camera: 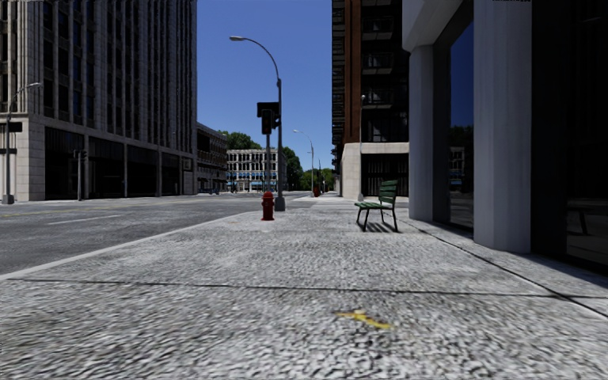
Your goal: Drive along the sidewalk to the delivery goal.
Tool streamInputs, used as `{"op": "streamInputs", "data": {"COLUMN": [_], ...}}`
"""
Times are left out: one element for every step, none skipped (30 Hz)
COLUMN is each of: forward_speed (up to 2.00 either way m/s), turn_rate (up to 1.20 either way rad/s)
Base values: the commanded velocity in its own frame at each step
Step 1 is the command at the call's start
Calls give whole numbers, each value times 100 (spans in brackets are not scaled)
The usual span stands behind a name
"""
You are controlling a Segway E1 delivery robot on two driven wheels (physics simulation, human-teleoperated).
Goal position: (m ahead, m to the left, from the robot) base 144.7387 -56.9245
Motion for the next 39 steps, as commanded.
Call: {"op": "streamInputs", "data": {"forward_speed": [200,200,200,200,200,200,200,200,200,200,200,200,200,200,200,200,200,200,200,200,200,200,200,200,200,200,200,200,200,200,200,200,200,200,200,200,200,200,200], "turn_rate": [0,0,0,0,0,-8,-8,-15,-19,-19,-19,-19,-20,-20,-20,-20,-20,-20,-20,-20,-20,-20,-20,-20,-20,-20,-20,-20,-20,-20,-20,-20,-20,-20,-20,-20,-20,-20,-20]}}
